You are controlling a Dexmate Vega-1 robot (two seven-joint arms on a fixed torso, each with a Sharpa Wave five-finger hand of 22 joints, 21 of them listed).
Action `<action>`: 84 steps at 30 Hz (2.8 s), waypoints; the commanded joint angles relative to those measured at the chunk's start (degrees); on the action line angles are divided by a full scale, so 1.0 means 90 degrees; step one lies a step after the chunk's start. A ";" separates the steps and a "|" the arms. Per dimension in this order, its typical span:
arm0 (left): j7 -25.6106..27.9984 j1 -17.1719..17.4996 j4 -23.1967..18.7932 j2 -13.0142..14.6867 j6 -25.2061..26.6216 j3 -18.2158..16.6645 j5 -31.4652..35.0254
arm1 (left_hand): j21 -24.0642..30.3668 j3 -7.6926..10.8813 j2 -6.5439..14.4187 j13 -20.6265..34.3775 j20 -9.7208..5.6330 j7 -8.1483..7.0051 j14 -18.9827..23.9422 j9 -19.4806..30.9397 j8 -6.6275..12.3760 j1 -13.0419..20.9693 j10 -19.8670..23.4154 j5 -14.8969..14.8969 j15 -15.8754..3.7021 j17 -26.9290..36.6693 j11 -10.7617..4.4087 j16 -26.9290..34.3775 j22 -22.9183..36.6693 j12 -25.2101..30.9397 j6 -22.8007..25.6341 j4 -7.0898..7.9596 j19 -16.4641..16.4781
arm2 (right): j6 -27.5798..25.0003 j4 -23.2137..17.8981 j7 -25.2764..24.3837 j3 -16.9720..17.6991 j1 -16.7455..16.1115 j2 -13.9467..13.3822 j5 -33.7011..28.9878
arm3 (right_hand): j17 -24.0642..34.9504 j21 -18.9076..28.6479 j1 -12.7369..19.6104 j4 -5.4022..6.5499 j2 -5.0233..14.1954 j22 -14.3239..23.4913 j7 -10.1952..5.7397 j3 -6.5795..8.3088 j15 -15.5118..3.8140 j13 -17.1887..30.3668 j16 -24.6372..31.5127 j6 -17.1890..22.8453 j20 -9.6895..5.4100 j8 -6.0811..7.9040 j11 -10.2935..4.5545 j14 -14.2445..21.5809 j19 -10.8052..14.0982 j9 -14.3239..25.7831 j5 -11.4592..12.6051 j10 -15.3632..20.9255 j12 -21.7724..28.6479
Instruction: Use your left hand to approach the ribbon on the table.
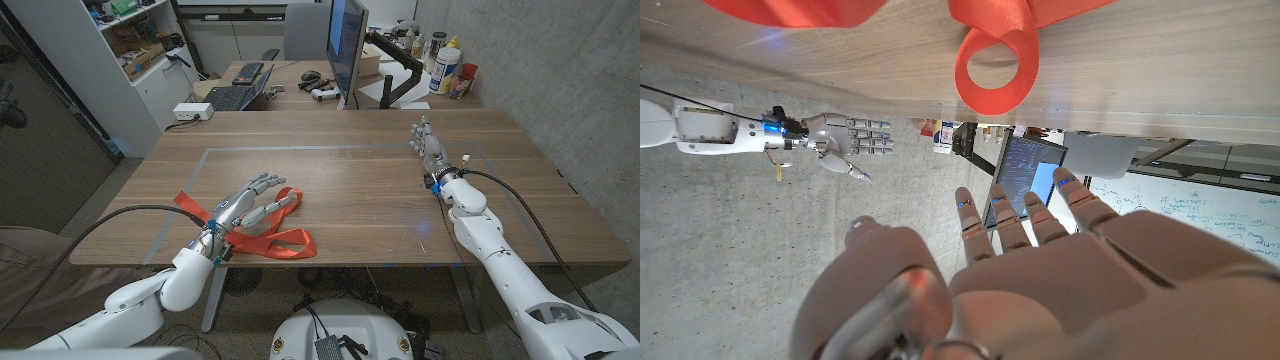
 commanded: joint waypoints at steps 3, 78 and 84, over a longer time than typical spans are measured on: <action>0.0056 0.0241 0.0069 0.0081 -0.0090 0.0079 0.0138 | -0.0024 -0.0018 0.0003 0.0024 -0.0055 0.0015 -0.0050 0.0018 -0.0012 0.0089 0.0033 0.0032 -0.0344 0.0020 0.0023 -0.0006 0.0011 -0.0030 0.0072 -0.0036 0.0014 | -0.0081 -0.0015 0.0023 -0.0024 0.0014 -0.0020 -0.0039 | 0.0010 -0.0013 0.0021 0.0024 0.0251 0.0037 0.0019 0.0034 0.0025 0.0025 -0.0003 -0.0036 -0.0009 0.0002 -0.0007 -0.0057 -0.0089 0.0039 0.0018 -0.0042 0.0010; 0.1187 -0.0147 0.1089 -0.0119 -0.0349 0.0853 0.0999 | 0.0035 -0.0079 -0.0034 0.0029 -0.0299 -0.0089 0.0140 0.0024 -0.0132 0.0105 0.0258 0.0163 -0.0510 0.0028 -0.0025 0.0062 0.0005 0.0001 -0.0002 -0.0046 0.0206 | -0.0211 -0.0007 0.0098 -0.0050 0.0035 -0.0137 -0.0122 | 0.0010 0.0001 0.0011 0.0028 0.0248 0.0039 0.0007 0.0055 0.0057 0.0026 0.0007 -0.0047 0.0029 0.0009 0.0085 -0.0085 -0.0101 0.0040 0.0011 -0.0071 0.0018; 0.1262 -0.0120 0.1086 -0.0109 -0.0322 0.0860 0.1011 | 0.0028 -0.0084 -0.0043 0.0029 -0.0322 -0.0104 0.0149 0.0025 -0.0145 0.0111 0.0278 0.0177 -0.0540 0.0028 -0.0035 0.0060 0.0004 0.0003 -0.0043 -0.0050 0.0204 | -0.0214 0.0093 0.0119 -0.0089 0.0102 -0.0106 -0.0129 | 0.0010 0.0002 0.0009 0.0029 0.0248 0.0039 0.0001 0.0055 0.0057 0.0026 0.0008 -0.0046 0.0029 0.0010 0.0088 -0.0084 -0.0103 0.0040 0.0010 -0.0068 0.0020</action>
